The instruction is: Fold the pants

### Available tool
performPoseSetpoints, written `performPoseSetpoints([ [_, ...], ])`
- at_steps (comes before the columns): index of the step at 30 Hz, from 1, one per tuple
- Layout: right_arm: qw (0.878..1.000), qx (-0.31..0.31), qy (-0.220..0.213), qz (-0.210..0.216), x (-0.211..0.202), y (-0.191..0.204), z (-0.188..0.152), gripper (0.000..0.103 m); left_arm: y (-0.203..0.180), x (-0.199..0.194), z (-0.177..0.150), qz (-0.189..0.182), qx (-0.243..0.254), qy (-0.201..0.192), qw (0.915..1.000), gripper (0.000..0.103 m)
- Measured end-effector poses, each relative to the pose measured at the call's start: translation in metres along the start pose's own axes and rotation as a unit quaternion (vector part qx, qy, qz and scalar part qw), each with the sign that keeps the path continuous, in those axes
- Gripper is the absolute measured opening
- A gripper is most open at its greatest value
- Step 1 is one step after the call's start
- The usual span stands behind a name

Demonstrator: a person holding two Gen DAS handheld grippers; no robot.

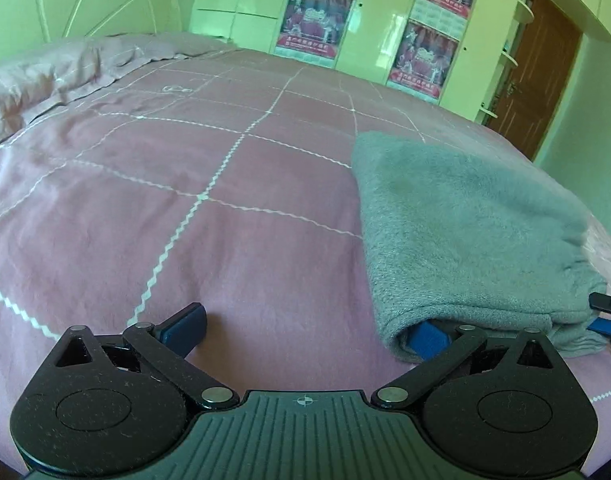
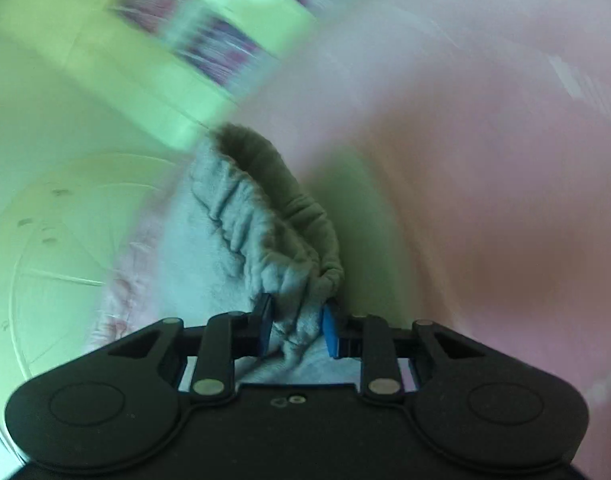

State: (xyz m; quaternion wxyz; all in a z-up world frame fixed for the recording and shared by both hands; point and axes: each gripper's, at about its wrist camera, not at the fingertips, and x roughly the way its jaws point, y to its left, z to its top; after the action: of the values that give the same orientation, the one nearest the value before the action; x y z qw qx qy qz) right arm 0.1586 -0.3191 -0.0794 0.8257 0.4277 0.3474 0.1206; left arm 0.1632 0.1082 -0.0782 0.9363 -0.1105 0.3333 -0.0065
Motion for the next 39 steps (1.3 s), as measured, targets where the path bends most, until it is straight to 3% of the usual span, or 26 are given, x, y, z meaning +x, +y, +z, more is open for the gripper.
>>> performPoseSetpoints([
  [3, 0.999, -0.048, -0.008, -0.012, -0.002, 0.025, 0.005, 0.018, -0.003, 0.000, 0.002, 0.004, 0.006, 0.000, 1.0000, 0.103],
  [6, 0.999, -0.032, -0.017, -0.009, 0.001, 0.023, 0.006, 0.026, -0.003, 0.000, 0.002, 0.000, 0.001, 0.001, 1.0000, 0.103],
  [7, 1.000, -0.015, -0.015, -0.013, 0.003, 0.018, 0.006, 0.034, -0.003, -0.001, 0.002, 0.000, 0.001, 0.001, 1.0000, 0.103],
  [10, 0.998, 0.047, -0.022, 0.037, 0.009, 0.006, 0.010, 0.063, -0.003, 0.000, 0.003, 0.002, 0.002, 0.001, 1.0000, 0.103],
  [11, 0.997, 0.053, -0.025, 0.042, 0.010, 0.005, 0.011, 0.064, -0.003, 0.000, 0.003, 0.002, 0.003, 0.001, 1.0000, 0.103],
  [12, 0.998, 0.045, -0.020, 0.034, 0.014, 0.007, 0.014, 0.059, -0.002, 0.001, 0.004, 0.003, 0.004, 0.001, 1.0000, 0.103],
  [13, 0.999, 0.029, -0.010, 0.018, 0.017, 0.011, 0.016, 0.034, -0.002, 0.002, 0.004, 0.003, 0.003, 0.001, 1.0000, 0.103],
  [14, 1.000, 0.014, -0.007, 0.005, 0.019, 0.016, 0.018, 0.026, -0.002, 0.001, 0.003, 0.004, 0.003, 0.001, 1.0000, 0.103],
  [16, 0.999, -0.016, -0.014, 0.026, 0.016, 0.032, 0.022, 0.021, -0.003, -0.001, 0.003, 0.007, 0.002, -0.005, 1.0000, 0.103],
  [20, 0.987, -0.079, -0.087, 0.105, -0.025, 0.071, 0.028, 0.020, -0.006, -0.005, 0.002, -0.003, -0.005, -0.021, 0.9998, 0.103],
  [22, 0.985, -0.092, -0.117, 0.092, -0.039, 0.062, 0.025, 0.020, -0.011, -0.002, 0.001, -0.006, 0.009, -0.014, 0.9998, 0.103],
  [23, 0.991, -0.064, -0.103, 0.063, -0.031, 0.040, 0.026, 0.020, -0.014, -0.001, -0.001, -0.001, 0.016, -0.013, 0.9998, 0.103],
  [25, 0.999, 0.028, -0.014, 0.008, 0.005, -0.014, 0.031, 0.021, -0.014, 0.002, -0.002, 0.003, 0.015, -0.008, 0.9999, 0.103],
  [26, 0.998, 0.055, -0.016, 0.020, 0.008, -0.033, 0.029, 0.020, -0.013, 0.003, -0.001, 0.000, 0.012, -0.007, 0.9999, 0.103],
  [28, 0.996, 0.075, -0.023, 0.036, 0.006, -0.035, 0.033, 0.022, -0.014, 0.001, -0.001, -0.001, 0.013, -0.008, 0.9999, 0.103],
  [31, 0.999, 0.008, -0.032, 0.032, 0.003, -0.004, 0.035, 0.022, -0.011, -0.001, -0.003, 0.003, 0.004, -0.012, 0.9999, 0.103],
  [34, 0.998, 0.000, -0.041, 0.051, 0.003, 0.002, 0.035, 0.022, -0.006, -0.003, -0.004, 0.000, -0.017, -0.017, 0.9997, 0.103],
  [36, 0.999, 0.032, -0.009, 0.001, 0.017, -0.020, 0.038, 0.024, -0.005, 0.000, -0.005, -0.001, -0.015, -0.011, 0.9998, 0.103],
  [39, 0.996, 0.082, -0.001, 0.040, 0.013, -0.032, 0.042, 0.026, -0.010, 0.001, -0.006, 0.004, 0.002, -0.004, 1.0000, 0.103],
])
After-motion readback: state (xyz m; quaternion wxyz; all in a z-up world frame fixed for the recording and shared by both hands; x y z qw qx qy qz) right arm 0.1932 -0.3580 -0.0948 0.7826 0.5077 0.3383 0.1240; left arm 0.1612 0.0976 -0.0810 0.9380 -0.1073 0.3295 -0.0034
